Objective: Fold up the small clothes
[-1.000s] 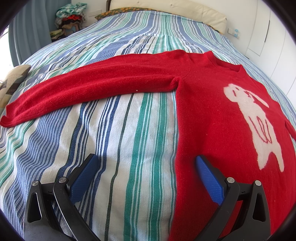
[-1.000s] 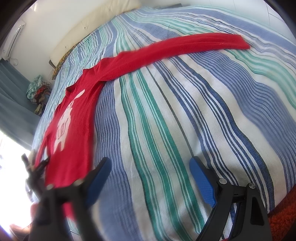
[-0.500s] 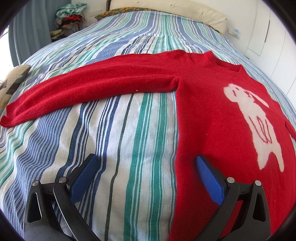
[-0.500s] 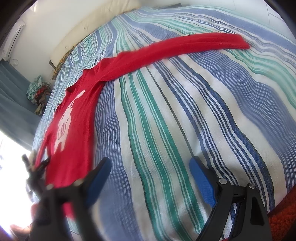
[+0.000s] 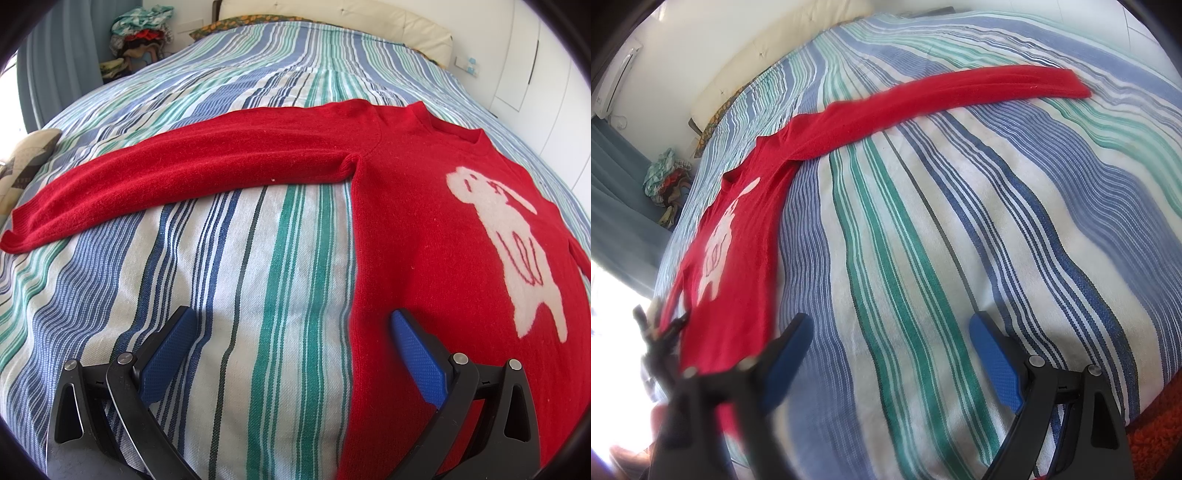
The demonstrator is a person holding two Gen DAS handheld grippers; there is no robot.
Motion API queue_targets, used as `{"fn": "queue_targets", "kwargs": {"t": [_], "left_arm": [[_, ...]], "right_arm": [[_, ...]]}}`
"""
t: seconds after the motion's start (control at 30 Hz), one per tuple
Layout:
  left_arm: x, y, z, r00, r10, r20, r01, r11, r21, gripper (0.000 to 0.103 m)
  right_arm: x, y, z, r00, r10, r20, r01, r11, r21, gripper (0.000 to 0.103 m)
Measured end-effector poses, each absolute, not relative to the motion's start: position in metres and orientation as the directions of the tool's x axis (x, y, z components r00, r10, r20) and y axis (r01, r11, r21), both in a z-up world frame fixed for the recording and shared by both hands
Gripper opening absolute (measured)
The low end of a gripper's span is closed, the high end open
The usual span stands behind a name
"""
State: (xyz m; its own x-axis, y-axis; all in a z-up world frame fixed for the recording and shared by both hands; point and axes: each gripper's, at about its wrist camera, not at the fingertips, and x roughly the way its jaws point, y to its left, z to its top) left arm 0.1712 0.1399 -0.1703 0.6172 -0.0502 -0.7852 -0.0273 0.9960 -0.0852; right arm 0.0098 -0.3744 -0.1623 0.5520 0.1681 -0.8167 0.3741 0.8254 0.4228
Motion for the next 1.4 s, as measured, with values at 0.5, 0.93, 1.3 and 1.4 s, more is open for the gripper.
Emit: {"fn": "queue_targets", "kwargs": {"t": [0.5,0.93,1.3,1.4], "left_arm": [[0.171,0.140,-0.170,0.618,-0.050,-0.785,-0.027,0.996,-0.085,0.103],[0.171,0.140,-0.171,0.618,-0.050,-0.785,-0.028,0.996,-0.085,0.103],[0.171,0.140,-0.171,0.618,-0.050,-0.785,-0.028,0.996,-0.085,0.103],[0.171,0.140,-0.171,0.618,-0.050,-0.785,-0.028,0.996,-0.085,0.103]], "right_arm": [[0.010,-0.374,-0.163,0.549,0.164,-0.819,0.372,0.830,0.415,0.087],[0.003,-0.382,-0.155,0.583,0.181,-0.792,0.382,0.800,0.463,0.087],[0.021,-0.525,-0.099,0.779,0.157,-0.607,0.455,0.524,0.720,0.087],[0.042,-0.565,-0.138,0.744,0.167,-0.647,0.564,0.363,0.742,0.086]]}}
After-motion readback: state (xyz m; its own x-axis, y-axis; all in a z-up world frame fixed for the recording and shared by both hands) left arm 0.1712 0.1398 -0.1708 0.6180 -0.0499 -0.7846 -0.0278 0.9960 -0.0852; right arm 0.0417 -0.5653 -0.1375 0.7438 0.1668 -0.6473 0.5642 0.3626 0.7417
